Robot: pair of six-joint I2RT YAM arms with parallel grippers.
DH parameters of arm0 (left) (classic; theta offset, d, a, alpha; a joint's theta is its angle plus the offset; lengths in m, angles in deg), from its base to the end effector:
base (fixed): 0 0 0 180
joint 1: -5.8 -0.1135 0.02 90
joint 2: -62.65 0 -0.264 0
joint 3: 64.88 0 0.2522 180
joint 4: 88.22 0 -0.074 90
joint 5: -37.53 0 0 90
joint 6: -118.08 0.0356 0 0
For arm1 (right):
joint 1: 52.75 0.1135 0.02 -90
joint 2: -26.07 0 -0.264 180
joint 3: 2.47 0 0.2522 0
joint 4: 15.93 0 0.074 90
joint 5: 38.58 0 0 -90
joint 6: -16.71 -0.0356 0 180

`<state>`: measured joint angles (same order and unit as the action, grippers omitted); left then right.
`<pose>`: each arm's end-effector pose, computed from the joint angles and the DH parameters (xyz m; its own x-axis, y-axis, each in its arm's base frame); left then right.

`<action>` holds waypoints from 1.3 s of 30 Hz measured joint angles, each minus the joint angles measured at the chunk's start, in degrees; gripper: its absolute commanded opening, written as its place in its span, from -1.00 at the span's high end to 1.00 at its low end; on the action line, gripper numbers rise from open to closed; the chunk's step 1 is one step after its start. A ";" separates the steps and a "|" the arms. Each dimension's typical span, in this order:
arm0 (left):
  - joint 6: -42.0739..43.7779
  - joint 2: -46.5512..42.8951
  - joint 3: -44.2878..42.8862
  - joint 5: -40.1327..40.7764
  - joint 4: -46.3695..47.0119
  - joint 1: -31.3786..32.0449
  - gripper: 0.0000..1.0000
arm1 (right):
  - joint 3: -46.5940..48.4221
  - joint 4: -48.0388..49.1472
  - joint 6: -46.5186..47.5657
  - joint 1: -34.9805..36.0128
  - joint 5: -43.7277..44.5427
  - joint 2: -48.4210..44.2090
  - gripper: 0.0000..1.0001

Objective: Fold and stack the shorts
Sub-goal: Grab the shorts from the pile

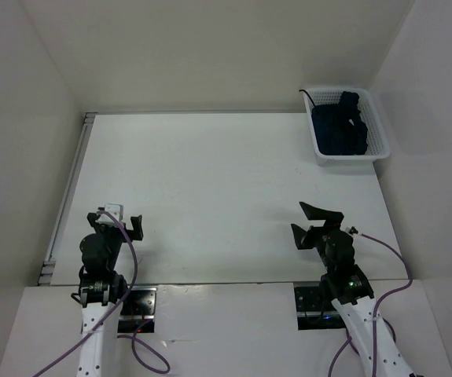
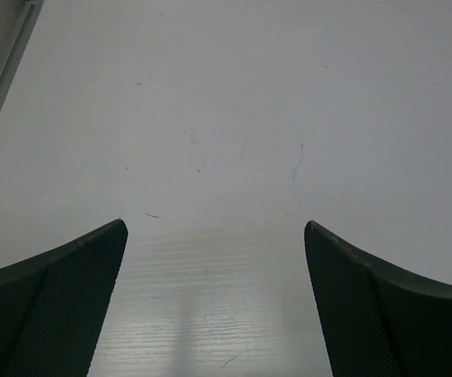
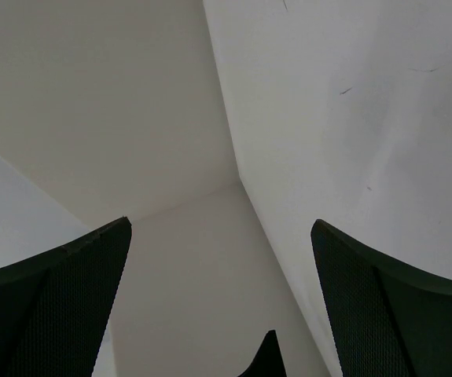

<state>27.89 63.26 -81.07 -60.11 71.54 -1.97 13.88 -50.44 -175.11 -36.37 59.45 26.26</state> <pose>0.1075 0.0099 0.1752 -0.0805 -0.0143 -0.9967 -0.0030 0.9999 -0.0141 0.0992 0.0240 0.1502 -0.0869 0.9846 0.1514 0.3268 -0.1154 0.9380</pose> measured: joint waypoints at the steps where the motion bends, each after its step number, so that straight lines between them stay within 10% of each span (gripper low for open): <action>1: 0.00 0.00 0.00 -0.20 0.00 0.00 -1.00 | 0.00 -0.07 -0.20 0.00 0.07 0.00 -1.00; 13: -0.04 -0.07 -0.13 -14.86 0.09 -0.04 -1.00 | 6.43 13.07 29.75 0.00 -2.95 3.72 -1.00; 24: -0.07 1.20 -2.49 -20.57 13.49 0.22 -1.00 | 67.47 9.25 70.79 14.29 11.52 71.63 -1.00; 34: -0.07 55.89 -46.05 -18.36 -2.21 0.57 -1.00 | 87.49 17.05 103.78 2.01 22.03 93.61 -1.00; 39: -0.07 79.82 -60.50 -21.94 -14.84 0.57 -1.00 | 96.67 16.57 105.88 -4.87 17.92 106.27 -0.89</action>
<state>27.83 143.08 -141.57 -82.06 56.70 -1.40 110.55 -33.87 -69.23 -41.24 77.37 132.53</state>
